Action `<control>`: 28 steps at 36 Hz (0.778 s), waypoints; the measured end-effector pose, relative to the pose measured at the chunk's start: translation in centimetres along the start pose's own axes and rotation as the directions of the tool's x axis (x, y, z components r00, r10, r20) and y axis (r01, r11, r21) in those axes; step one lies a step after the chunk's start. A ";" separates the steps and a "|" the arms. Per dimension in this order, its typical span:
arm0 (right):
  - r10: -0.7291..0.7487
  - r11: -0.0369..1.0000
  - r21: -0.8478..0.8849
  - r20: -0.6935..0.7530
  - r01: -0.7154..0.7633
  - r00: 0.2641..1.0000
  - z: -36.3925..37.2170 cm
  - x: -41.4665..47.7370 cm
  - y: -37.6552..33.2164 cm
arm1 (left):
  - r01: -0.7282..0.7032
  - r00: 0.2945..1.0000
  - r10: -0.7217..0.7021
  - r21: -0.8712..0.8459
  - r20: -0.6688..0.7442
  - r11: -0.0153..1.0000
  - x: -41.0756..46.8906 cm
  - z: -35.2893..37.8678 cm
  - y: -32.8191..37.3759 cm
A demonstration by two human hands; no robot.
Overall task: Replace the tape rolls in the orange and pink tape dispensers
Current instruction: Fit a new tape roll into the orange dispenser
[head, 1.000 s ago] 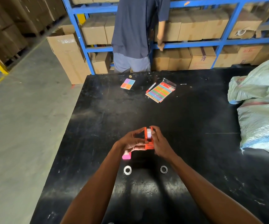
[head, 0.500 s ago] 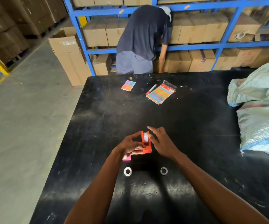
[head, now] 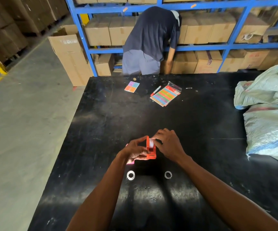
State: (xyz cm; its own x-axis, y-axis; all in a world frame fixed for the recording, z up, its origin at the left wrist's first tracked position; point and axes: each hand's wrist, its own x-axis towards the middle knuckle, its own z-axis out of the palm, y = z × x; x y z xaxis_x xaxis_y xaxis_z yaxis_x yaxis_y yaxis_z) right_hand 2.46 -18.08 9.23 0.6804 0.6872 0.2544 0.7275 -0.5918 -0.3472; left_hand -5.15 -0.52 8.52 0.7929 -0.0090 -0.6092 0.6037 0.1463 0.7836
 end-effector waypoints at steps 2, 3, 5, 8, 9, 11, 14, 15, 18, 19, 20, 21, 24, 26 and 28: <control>-0.013 1.000 -0.020 0.002 0.014 1.000 0.2 0.2 0.0 | 0.004 1.000 -0.004 -0.007 -0.002 1.000 0.1 0.0 -0.2; -0.018 1.000 -0.024 0.000 0.018 1.000 0.2 0.2 -0.1 | 0.006 1.000 -0.006 -0.011 -0.005 1.000 0.1 0.1 -0.3; -0.022 1.000 -0.019 -0.019 0.022 1.000 0.3 0.2 -0.2 | 0.010 1.000 -0.011 -0.021 -0.022 1.000 0.2 0.1 -0.4; -0.049 0.999 -0.010 -0.036 0.049 0.998 0.3 -0.2 -0.5 | 0.007 0.999 -0.008 -0.024 -0.047 1.000 0.4 -0.1 -0.4; -0.069 0.998 -0.009 -0.034 0.069 0.997 0.3 -0.4 -0.6 | 0.006 0.999 -0.007 -0.022 -0.053 1.000 0.4 -0.2 -0.5; -0.114 0.993 -0.004 -0.031 0.114 0.993 0.5 -0.9 -0.7 | 0.003 0.998 -0.004 -0.021 -0.057 1.000 0.5 -0.4 -0.4; -0.166 0.986 0.004 -0.064 0.166 0.984 1.0 -2.1 -1.0 | 0.002 0.998 -0.004 -0.033 -0.059 0.999 0.8 -0.7 -0.3; -0.178 0.984 0.007 -0.077 0.179 0.981 1.2 -2.7 -1.1 | -0.001 0.998 -0.002 -0.043 -0.065 0.999 0.8 -0.7 -0.2; -0.187 0.982 0.012 -0.080 0.188 0.979 2.0 -4.2 -1.4 | -0.004 0.997 0.000 -0.058 -0.072 0.998 1.0 -0.8 0.0; -0.184 0.983 0.008 -0.071 0.185 0.980 2.2 -4.5 -1.4 | 0.000 0.998 -0.003 -0.054 -0.068 0.999 1.1 -0.8 0.1; -0.178 0.984 0.005 -0.066 0.179 0.982 2.4 -4.8 -1.4 | 0.003 0.998 -0.006 -0.049 -0.065 0.999 1.1 -0.8 0.1; -0.169 0.986 0.004 -0.066 0.170 0.983 2.6 -4.9 -1.4 | 0.007 0.998 -0.010 -0.045 -0.062 0.999 1.1 -0.7 0.1; -0.151 0.989 -0.007 -0.087 0.151 0.985 2.8 -5.0 -1.3 | 0.016 0.998 -0.019 -0.047 -0.058 0.999 1.2 -0.5 0.0; -0.151 0.988 -0.032 -0.106 0.149 0.983 2.8 -5.1 -1.4 | 0.021 0.998 -0.024 -0.049 -0.052 0.999 1.3 -0.4 0.1; -0.157 0.987 -0.058 -0.118 0.151 0.981 2.8 -5.1 -1.3 | 0.027 0.998 -0.029 -0.050 -0.050 0.998 1.4 -0.4 0.0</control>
State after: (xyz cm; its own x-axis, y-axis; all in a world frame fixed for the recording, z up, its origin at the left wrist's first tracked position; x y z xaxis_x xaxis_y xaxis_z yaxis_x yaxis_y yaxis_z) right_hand -2.24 -19.62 5.81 0.5636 0.7170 0.4103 0.8256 -0.5050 -0.2515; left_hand -4.07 -0.15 7.65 0.7700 0.0358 -0.6370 0.6197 0.1955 0.7601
